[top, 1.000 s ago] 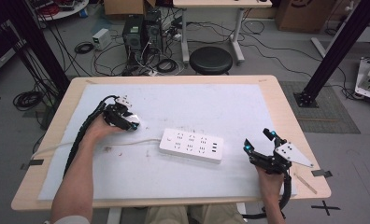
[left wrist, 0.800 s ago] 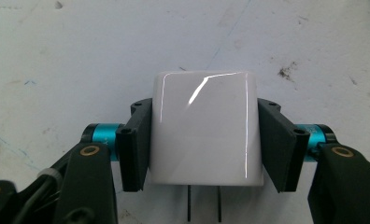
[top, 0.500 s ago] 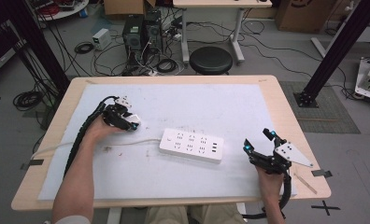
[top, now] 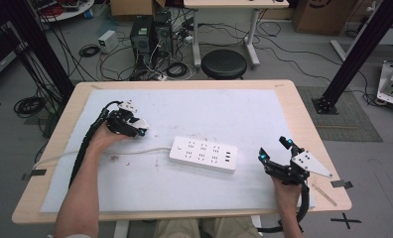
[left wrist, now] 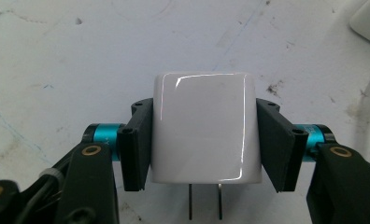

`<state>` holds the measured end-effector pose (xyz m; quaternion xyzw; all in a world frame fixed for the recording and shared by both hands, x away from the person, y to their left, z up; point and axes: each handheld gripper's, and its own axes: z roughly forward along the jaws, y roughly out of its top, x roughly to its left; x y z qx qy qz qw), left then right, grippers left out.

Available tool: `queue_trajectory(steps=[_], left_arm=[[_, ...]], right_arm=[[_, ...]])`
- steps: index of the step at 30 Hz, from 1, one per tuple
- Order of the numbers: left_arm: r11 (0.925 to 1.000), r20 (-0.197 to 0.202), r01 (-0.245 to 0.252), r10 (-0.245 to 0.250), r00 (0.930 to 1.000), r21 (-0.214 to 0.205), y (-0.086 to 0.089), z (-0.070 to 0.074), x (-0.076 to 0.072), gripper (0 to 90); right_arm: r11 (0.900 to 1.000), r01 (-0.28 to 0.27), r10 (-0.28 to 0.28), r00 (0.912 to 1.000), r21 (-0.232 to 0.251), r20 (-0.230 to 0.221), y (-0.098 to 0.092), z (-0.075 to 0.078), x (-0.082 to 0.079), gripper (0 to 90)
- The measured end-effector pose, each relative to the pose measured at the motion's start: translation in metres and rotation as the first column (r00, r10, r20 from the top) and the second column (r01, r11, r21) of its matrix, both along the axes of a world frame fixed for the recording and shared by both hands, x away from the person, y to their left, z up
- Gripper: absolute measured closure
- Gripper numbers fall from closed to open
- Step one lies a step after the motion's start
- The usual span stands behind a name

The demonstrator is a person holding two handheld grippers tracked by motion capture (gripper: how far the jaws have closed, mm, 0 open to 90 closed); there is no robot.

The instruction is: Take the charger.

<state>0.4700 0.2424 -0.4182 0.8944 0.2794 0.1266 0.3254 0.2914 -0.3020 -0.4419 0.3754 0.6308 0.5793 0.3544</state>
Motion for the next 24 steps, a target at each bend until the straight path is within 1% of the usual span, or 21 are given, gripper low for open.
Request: queue_trajectory(steps=[1, 9, 11, 15, 16, 17, 18, 19, 20, 21, 22, 24], left_arm=[[0.9999, 0.001, -0.006, 0.006, 1.0, -0.009, 0.0, 0.001, -0.002, 42.4], [0.9997, 0.011, -0.015, 0.015, 0.9998, -0.02, -0.003, 0.005, -0.008, 42.4], [0.9997, 0.021, -0.014, 0.014, 0.9997, -0.02, -0.005, 0.006, -0.01, 42.4], [0.9991, 0.048, -0.02, 0.022, 0.9986, -0.038, -0.007, 0.013, -0.016, 42.4], [0.9988, 0.053, -0.022, 0.025, 0.9983, -0.045, -0.008, 0.015, -0.017, 42.4], [0.9986, 0.061, -0.024, 0.027, 0.9978, -0.046, -0.008, 0.017, -0.019, 42.4], [0.9986, 0.061, -0.024, 0.027, 0.9978, -0.046, -0.008, 0.017, -0.019, 42.4], [0.9984, 0.074, -0.03, 0.033, 0.9967, -0.047, -0.009, 0.021, -0.023, 42.4], [0.9982, 0.077, -0.035, 0.039, 0.9963, -0.048, -0.009, 0.022, -0.025, 42.4], [0.9981, 0.085, -0.039, 0.043, 0.9954, -0.047, -0.009, 0.024, -0.028, 42.4], [0.9981, 0.085, -0.039, 0.043, 0.9954, -0.047, -0.009, 0.024, -0.028, 42.4], [0.9973, 0.093, -0.056, 0.06, 0.9938, -0.047, -0.01, 0.029, -0.035, 42.4]], right_arm=[[1.0, 0.0, 0.0, 1.0, 0.0, -0.003, 0.0, 0.0, 0.0, 17.0], [1.0, 0.002, -0.002, 1.0, -0.002, -0.005, 0.0, 0.0, 0.0, 17.0], [1.0, 0.002, -0.002, 1.0, -0.002, -0.006, 0.0, 0.0, 0.0, 17.0], [1.0, 0.002, -0.002, 1.0, -0.001, -0.01, 0.001, 0.0, -0.001, 17.0], [1.0, -0.001, 0.001, 1.0, -0.006, 0.002, 0.0, 0.0, 0.0, 17.0], [1.0, 0.004, -0.004, 0.9999, -0.001, -0.009, 0.001, 0.0, -0.001, 17.0], [1.0, 0.004, -0.004, 0.9999, -0.001, -0.009, 0.001, 0.0, -0.001, 17.0], [1.0, 0.001, -0.001, 1.0, -0.007, -0.003, 0.0, 0.0, 0.0, 17.0], [1.0, 0.002, -0.002, 1.0, -0.009, 0.005, 0.0, 0.0, 0.001, 17.0], [1.0, 0.004, -0.004, 1.0, -0.005, -0.005, 0.001, 0.0, 0.001, 17.0], [1.0, 0.004, -0.004, 1.0, -0.003, -0.007, 0.001, 0.0, 0.001, 17.0], [1.0, 0.003, -0.003, 1.0, -0.004, -0.007, 0.0, 0.0, 0.001, 17.0]])
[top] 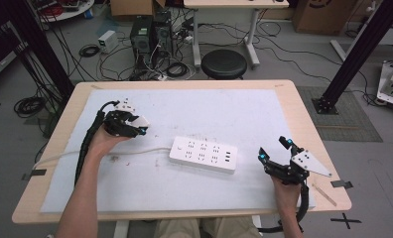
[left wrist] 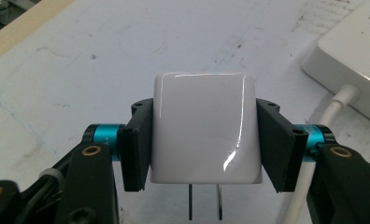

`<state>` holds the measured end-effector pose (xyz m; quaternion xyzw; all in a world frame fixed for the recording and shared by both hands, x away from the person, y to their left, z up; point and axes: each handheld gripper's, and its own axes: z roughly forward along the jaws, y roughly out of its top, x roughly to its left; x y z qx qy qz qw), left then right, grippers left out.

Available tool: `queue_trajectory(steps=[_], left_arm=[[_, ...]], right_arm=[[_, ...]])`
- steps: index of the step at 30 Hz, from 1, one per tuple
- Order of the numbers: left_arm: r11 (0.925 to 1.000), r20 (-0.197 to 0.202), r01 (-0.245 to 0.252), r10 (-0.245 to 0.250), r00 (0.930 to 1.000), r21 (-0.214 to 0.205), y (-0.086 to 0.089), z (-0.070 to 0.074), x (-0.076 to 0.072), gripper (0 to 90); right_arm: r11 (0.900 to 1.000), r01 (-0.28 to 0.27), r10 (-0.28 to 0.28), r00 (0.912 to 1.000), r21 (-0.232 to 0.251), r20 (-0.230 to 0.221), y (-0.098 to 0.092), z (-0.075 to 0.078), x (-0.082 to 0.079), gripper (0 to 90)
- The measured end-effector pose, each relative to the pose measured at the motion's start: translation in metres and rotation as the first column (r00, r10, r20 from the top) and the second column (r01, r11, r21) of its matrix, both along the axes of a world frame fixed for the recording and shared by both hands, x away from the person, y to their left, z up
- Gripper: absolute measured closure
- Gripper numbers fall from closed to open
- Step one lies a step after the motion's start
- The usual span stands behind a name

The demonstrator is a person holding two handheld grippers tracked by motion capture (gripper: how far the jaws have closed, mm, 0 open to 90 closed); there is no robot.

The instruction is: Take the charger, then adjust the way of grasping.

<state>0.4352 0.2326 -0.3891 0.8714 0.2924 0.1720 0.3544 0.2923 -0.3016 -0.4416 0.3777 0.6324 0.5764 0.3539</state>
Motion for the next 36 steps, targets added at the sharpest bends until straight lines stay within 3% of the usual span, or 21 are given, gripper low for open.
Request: queue_trajectory(steps=[8, 9, 17, 26, 27, 36], left_arm=[[0.9997, 0.023, -0.019, 0.019, 0.9996, -0.012, -0.004, 0.008, -0.016, 42.4], [0.9996, 0.032, -0.024, 0.024, 0.9992, -0.015, -0.008, 0.011, -0.024, 42.4], [1.0, 0.071, -0.006, 0.007, 0.9974, -0.005, -0.023, 0.02, -0.041, 42.4], [0.9994, 0.121, 0.002, 0.003, 0.9926, -0.034, -0.038, 0.029, -0.06, 42.4], [0.9985, 0.134, 0.008, -0.001, 0.9909, -0.054, -0.046, 0.03, -0.067, 42.4], [0.9973, 0.164, 0.042, -0.031, 0.986, -0.06, -0.074, 0.024, -0.082, 42.4]], right_arm=[[1.0, -0.002, 0.002, 0.9999, 0.008, -0.01, 0.0, 0.0, 0.0, 17.0], [1.0, -0.002, 0.002, 0.9999, 0.008, -0.01, 0.0, 0.0, 0.0, 17.0], [1.0, -0.005, 0.005, 1.0, 0.001, -0.002, 0.0, 0.0, 0.0, 17.0], [1.0, -0.008, 0.008, 1.0, 0.006, -0.003, 0.0, 0.0, -0.001, 17.0], [0.9998, -0.013, 0.013, 0.9999, 0.016, -0.006, 0.001, 0.0, -0.001, 17.0], [0.9999, -0.008, 0.008, 0.9999, -0.005, -0.006, 0.004, 0.002, -0.002, 17.0]])
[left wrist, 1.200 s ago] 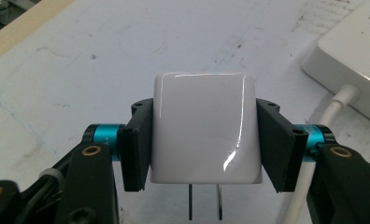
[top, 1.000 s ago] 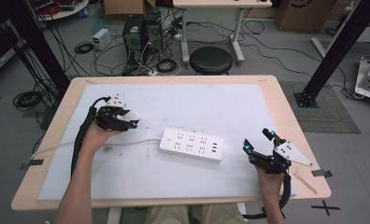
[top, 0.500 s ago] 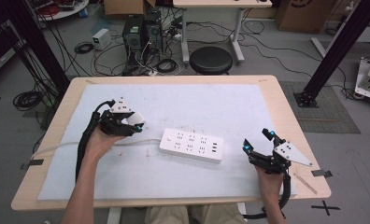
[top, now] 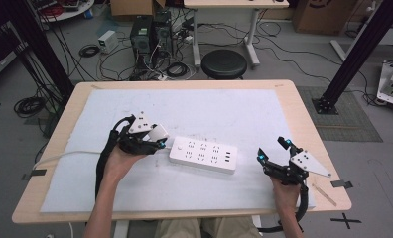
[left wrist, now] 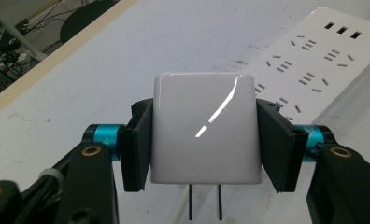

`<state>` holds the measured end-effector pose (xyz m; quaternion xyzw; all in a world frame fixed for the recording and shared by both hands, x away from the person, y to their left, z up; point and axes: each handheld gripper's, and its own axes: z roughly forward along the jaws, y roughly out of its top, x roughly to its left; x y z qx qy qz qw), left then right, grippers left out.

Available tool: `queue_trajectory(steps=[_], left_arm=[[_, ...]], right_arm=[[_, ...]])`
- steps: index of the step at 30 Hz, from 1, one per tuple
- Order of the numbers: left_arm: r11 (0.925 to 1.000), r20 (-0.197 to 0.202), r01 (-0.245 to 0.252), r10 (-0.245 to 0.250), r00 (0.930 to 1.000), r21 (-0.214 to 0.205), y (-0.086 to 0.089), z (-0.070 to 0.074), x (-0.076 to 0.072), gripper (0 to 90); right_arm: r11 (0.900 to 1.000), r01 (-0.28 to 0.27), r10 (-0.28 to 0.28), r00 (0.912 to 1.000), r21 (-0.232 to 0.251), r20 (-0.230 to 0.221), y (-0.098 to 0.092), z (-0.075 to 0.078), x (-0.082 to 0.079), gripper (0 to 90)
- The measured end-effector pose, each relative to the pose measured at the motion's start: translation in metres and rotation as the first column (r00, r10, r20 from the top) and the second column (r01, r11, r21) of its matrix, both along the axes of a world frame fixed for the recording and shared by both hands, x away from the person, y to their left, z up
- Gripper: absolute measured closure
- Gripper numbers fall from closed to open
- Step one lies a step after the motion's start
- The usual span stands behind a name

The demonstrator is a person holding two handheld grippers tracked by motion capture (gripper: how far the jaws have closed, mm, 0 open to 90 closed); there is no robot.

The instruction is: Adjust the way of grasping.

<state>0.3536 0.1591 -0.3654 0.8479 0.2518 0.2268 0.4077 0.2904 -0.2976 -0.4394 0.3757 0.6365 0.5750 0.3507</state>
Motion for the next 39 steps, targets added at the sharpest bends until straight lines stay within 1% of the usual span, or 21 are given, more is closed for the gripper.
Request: queue_trajectory(steps=[5, 6, 7, 9, 10, 11, 14, 18, 22, 25, 26, 27, 29, 30, 32, 33, 34, 35, 36, 37, 39], left_arm=[[0.9999, 0.002, 0.007, -0.007, 1.0, -0.008, -0.012, -0.004, -0.005, 42.4], [0.9997, 0.004, 0.015, -0.014, 0.9999, -0.019, -0.019, -0.006, -0.007, 42.4], [0.9997, 0.007, 0.021, -0.021, 0.9998, -0.016, -0.022, -0.006, -0.009, 42.4], [0.9996, 0.007, 0.029, -0.029, 0.9996, -0.008, -0.029, -0.008, -0.011, 42.4], [0.9996, 0.007, 0.029, -0.029, 0.9996, -0.008, -0.029, -0.008, -0.011, 42.4], [0.9991, 0.004, 0.04, -0.04, 0.9992, -0.014, -0.035, -0.01, -0.013, 42.4], [0.9984, 0.005, 0.055, -0.055, 0.9985, -0.012, -0.045, -0.014, -0.018, 42.4], [0.9975, 0.024, 0.071, -0.07, 0.9972, -0.001, -0.06, -0.02, -0.025, 42.4], [0.9971, 0.068, 0.073, -0.074, 0.9949, 0.022, -0.072, -0.025, -0.033, 42.3], [0.9971, 0.068, 0.073, -0.074, 0.9949, 0.022, -0.072, -0.025, -0.033, 42.4], [0.9963, 0.107, 0.072, -0.077, 0.9913, 0.046, -0.079, -0.027, -0.039, 42.4], [0.9961, 0.128, 0.066, -0.073, 0.989, 0.058, -0.083, -0.029, -0.042, 42.4], [0.9962, 0.144, 0.061, -0.069, 0.9872, 0.062, -0.086, -0.031, -0.044, 42.4], [0.9962, 0.171, 0.054, -0.065, 0.9832, 0.069, -0.089, -0.033, -0.047, 42.4], [0.9955, 0.202, 0.048, -0.064, 0.9774, 0.082, -0.092, -0.034, -0.05, 42.4], [0.9955, 0.202, 0.048, -0.064, 0.9774, 0.082, -0.092, -0.034, -0.05, 42.4], [0.9954, 0.242, 0.038, -0.058, 0.9684, 0.088, -0.095, -0.036, -0.054, 42.4], [0.9955, 0.26, 0.037, -0.059, 0.9638, 0.088, -0.097, -0.037, -0.056, 42.4], [0.9955, 0.26, 0.037, -0.059, 0.9638, 0.088, -0.097, -0.037, -0.056, 42.4], [0.9955, 0.295, 0.033, -0.058, 0.9537, 0.089, -0.1, -0.039, -0.059, 42.4], [0.9951, 0.327, 0.032, -0.061, 0.9431, 0.094, -0.104, -0.04, -0.062, 42.4]], right_arm=[[0.9999, 0.0, 0.0, 0.9999, -0.014, -0.011, 0.003, 0.001, -0.001, 17.0], [0.9998, -0.003, 0.003, 0.9999, -0.017, -0.015, 0.004, 0.001, -0.001, 17.1], [0.9996, -0.009, 0.008, 0.9999, -0.025, -0.012, 0.004, 0.002, 0.0, 17.0], [0.9995, -0.016, 0.016, 0.9995, -0.027, -0.026, 0.006, 0.002, 0.001, 17.0], [0.9995, -0.016, 0.016, 0.9995, -0.027, -0.026, 0.006, 0.002, 0.001, 17.0], [0.9993, -0.024, 0.023, 0.9992, -0.027, -0.034, 0.006, 0.002, 0.0, 17.1], [0.9986, -0.021, 0.021, 0.9996, -0.047, -0.021, 0.007, 0.002, 0.001, 17.0], [0.9983, -0.013, 0.012, 0.9998, -0.057, -0.013, 0.007, 0.001, 0.001, 17.1], [0.9985, -0.008, 0.008, 0.9999, -0.053, -0.006, 0.007, 0.001, 0.001, 17.1], [0.9988, -0.009, 0.008, 0.9999, -0.048, -0.013, 0.007, 0.001, 0.001, 17.1], [0.9988, -0.009, 0.008, 0.9999, -0.048, -0.013, 0.007, 0.001, 0.001, 17.1], [0.9985, -0.044, 0.043, 0.9982, -0.033, -0.043, 0.006, 0.001, 0.005, 17.1], [0.9963, -0.085, 0.085, 0.9937, -0.009, -0.073, 0.006, 0.002, 0.007, 17.1], [0.9955, -0.095, 0.094, 0.9922, -0.002, -0.082, 0.006, 0.003, 0.007, 17.1], [0.9897, -0.141, 0.143, 0.9856, 0.022, -0.091, 0.007, 0.006, 0.007, 17.9], [0.9897, -0.141, 0.143, 0.9856, 0.022, -0.091, 0.007, 0.006, 0.007, 17.9], [0.9875, -0.156, 0.157, 0.9833, 0.025, -0.091, 0.008, 0.007, 0.007, 17.9], [0.9828, -0.182, 0.184, 0.9783, 0.034, -0.096, 0.011, 0.011, 0.007, 17.9], [0.9828, -0.182, 0.184, 0.9783, 0.034, -0.096, 0.011, 0.011, 0.007, 17.9], [0.981, -0.189, 0.192, 0.9768, 0.042, -0.094, 0.012, 0.013, 0.007, 17.9], [0.9681, -0.236, 0.244, 0.9642, 0.086, -0.104, 0.015, 0.018, 0.008, 17.9]])
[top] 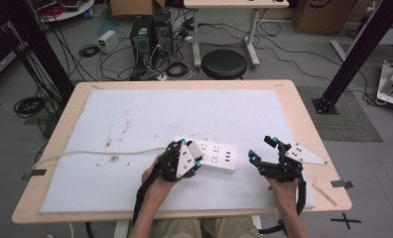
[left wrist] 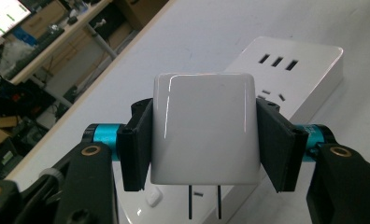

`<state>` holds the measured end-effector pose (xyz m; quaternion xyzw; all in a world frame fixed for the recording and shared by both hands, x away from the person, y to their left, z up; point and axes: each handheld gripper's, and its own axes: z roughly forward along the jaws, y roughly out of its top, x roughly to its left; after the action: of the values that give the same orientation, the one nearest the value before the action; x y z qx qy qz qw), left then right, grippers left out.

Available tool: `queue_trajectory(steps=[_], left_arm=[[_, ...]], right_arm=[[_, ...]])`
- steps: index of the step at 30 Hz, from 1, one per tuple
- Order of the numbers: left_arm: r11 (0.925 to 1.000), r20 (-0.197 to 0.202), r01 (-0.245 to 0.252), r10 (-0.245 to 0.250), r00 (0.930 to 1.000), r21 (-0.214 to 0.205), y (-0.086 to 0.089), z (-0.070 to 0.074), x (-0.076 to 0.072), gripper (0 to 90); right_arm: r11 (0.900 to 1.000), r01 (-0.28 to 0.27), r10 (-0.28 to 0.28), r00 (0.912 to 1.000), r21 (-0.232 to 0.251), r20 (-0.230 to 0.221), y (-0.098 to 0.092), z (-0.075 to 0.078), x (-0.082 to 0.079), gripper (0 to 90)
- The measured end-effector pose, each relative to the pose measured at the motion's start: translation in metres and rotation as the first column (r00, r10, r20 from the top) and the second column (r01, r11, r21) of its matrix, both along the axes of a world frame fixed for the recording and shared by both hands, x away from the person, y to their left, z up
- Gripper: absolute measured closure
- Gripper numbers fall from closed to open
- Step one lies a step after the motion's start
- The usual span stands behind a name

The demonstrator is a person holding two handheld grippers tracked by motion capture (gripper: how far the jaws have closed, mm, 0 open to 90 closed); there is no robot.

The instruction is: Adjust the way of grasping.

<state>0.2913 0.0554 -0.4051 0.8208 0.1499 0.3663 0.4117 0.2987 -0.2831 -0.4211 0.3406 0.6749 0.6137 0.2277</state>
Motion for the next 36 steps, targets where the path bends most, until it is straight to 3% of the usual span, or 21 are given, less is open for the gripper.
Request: queue_trajectory(steps=[3, 6, 10, 13, 18, 22, 28, 34, 36], left_arm=[[0.9999, 0.048, 0.005, -0.006, 0.9988, 0.01, -0.006, -0.001, -0.006, 42.4], [0.9988, 0.081, 0.005, -0.009, 0.9967, 0.048, -0.015, -0.003, -0.011, 42.5], [0.9957, 0.155, -0.005, -0.01, 0.9878, 0.093, -0.027, -0.007, -0.019, 42.5], [0.9965, 0.184, -0.004, -0.011, 0.9829, 0.083, -0.033, -0.01, -0.022, 42.6], [0.9973, 0.222, -0.012, -0.004, 0.975, 0.072, -0.039, -0.014, -0.026, 42.5], [0.9981, 0.266, -0.013, -0.003, 0.9641, 0.06, -0.041, -0.015, -0.029, 42.5], [0.9989, 0.319, 0.002, -0.017, 0.9477, 0.047, -0.042, -0.016, -0.035, 42.5], [0.9984, 0.34, 0.018, -0.035, 0.9399, 0.054, -0.046, -0.017, -0.039, 42.5], [0.9983, 0.341, 0.019, -0.037, 0.9394, 0.056, -0.046, -0.017, -0.04, 42.5]], right_arm=[[0.997, -0.074, 0.074, 0.9967, 0.024, -0.032, 0.004, 0.005, 0.003, 17.9], [0.992, -0.123, 0.125, 0.9899, 0.027, -0.067, 0.01, 0.01, 0.004, 17.9], [0.983, -0.174, 0.179, 0.9786, 0.059, -0.101, 0.016, 0.012, 0.007, 18.0], [0.9721, -0.22, 0.23, 0.9639, 0.08, -0.135, 0.02, 0.014, 0.008, 20.1], [0.958, -0.279, 0.286, 0.9467, 0.065, -0.148, 0.029, 0.017, 0.009, 20.9], [0.9431, -0.328, 0.332, 0.9275, 0.054, -0.171, 0.035, 0.017, 0.013, 20.9], [0.9295, -0.365, 0.368, 0.9077, 0.05, -0.202, 0.045, 0.017, 0.016, 20.9], [0.9069, -0.416, 0.42, 0.88, 0.065, -0.222, 0.053, 0.016, 0.02, 20.9], [0.9062, -0.417, 0.421, 0.8778, 0.069, -0.228, 0.053, 0.016, 0.019, 20.9]])
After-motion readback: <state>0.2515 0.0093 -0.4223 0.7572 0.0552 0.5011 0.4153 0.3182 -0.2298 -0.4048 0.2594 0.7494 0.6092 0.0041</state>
